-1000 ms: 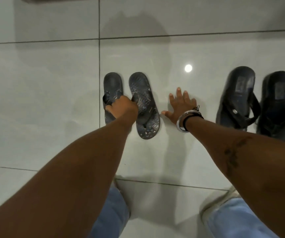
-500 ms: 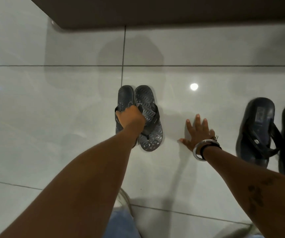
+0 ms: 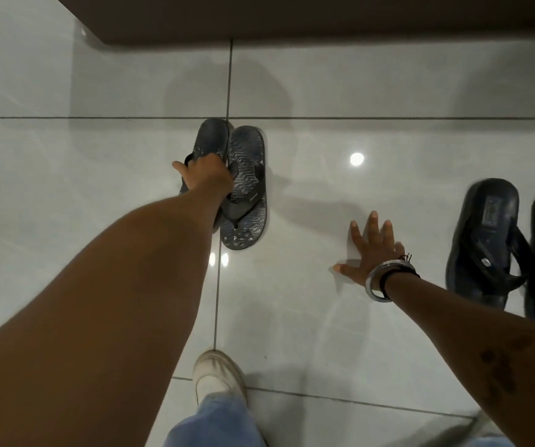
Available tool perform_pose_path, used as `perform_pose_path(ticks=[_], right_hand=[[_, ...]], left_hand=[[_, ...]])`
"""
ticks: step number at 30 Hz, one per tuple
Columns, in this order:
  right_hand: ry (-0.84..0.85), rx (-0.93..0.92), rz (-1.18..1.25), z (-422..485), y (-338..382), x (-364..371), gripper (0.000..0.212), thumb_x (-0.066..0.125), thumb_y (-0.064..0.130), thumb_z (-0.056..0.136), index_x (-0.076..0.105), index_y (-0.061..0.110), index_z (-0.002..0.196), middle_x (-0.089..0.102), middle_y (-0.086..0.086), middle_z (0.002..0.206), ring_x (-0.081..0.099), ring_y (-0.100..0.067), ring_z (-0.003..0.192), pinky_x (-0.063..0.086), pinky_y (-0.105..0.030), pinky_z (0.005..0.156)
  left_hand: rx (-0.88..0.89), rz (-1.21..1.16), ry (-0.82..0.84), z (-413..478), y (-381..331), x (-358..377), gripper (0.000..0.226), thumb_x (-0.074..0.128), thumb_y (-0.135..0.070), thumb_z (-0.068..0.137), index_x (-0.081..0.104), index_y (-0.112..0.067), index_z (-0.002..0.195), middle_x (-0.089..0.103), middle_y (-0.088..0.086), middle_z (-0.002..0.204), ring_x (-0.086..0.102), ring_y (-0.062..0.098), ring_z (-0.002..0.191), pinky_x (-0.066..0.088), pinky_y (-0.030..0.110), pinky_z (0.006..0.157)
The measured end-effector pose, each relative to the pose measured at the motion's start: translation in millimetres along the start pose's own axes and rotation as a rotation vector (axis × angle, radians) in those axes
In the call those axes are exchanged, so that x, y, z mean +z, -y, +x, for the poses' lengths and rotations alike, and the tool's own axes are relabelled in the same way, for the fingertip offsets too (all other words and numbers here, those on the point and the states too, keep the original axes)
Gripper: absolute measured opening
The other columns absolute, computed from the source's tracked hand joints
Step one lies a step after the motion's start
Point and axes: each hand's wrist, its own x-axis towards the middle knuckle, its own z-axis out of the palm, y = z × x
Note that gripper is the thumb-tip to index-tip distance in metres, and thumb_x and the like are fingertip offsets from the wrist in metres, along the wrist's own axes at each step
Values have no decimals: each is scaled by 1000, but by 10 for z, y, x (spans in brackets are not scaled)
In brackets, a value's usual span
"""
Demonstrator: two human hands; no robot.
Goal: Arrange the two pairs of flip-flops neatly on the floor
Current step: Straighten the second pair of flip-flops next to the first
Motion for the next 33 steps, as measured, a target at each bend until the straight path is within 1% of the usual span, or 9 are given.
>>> perform_pose_path(ticks=[5,8,14,16,18,20,26,28,33], right_hand=[[4,-5,5,63,-23,58,108,43,82,73,-16,35,151,-36,-7,156,-21,-38,147,16,-57,117],[-4,-6,-8,92,-41,91,109,42,84,72,-16,35,151,-37,-7,156,-20,-39,147,17,-57,116],[-22,-2,-13,113,-44,139,111,46,81,71,-16,36,150,-37,-7,155,-21,-39,146,18,-57,115],[-26,-1,-22,114,-43,140,111,46,80,70,-17,36,150,-37,-8,155,-22,-39,146,17,-57,116],[-25,-3,-17,109,-48,137,111,48,79,71,-17,36,150,-37,-7,155,-22,-39,146,16,-57,116],[-26,-7,-10,103,-48,137,111,49,78,71,-16,36,151,-37,-8,155,-22,-39,146,15,-57,117],[-45,-12,-21,79,-49,134,111,48,77,71,-17,35,151,-35,-8,156,-21,-39,147,14,-56,118],[-47,-11,-19,70,-45,125,111,48,76,72,-17,34,151,-35,-9,156,-21,-39,146,13,-56,118],[-12,-14,-20,40,-39,71,112,49,76,73,-19,33,151,-36,-10,156,-22,-40,146,11,-58,118]], left_hand=[[-23,-6,13,102,32,81,34,51,-50,95,55,-17,84,67,12,109,54,34,115,14,57,114],[-17,2,-5,151,36,107,33,53,-48,94,55,-17,81,68,12,106,53,35,117,15,56,113],[-8,42,-28,198,30,137,24,58,-37,93,55,-17,81,69,12,100,55,35,111,18,54,112],[-12,70,-24,220,27,142,20,58,-35,93,58,-16,86,68,13,103,54,35,113,18,54,112],[-8,103,-10,241,23,146,25,57,-39,93,62,-14,96,68,14,105,54,36,115,18,54,112],[-5,118,-5,257,28,144,28,57,-40,93,63,-14,100,68,14,106,53,36,115,18,54,112],[-1,99,-32,233,35,158,16,59,-31,92,63,-16,92,68,13,105,52,35,116,19,53,111],[13,105,-41,217,48,157,19,59,-34,93,64,-15,90,67,13,104,52,34,115,19,55,111],[-5,119,-9,181,29,131,30,55,-43,94,65,-15,97,67,15,108,52,36,118,13,59,114]])
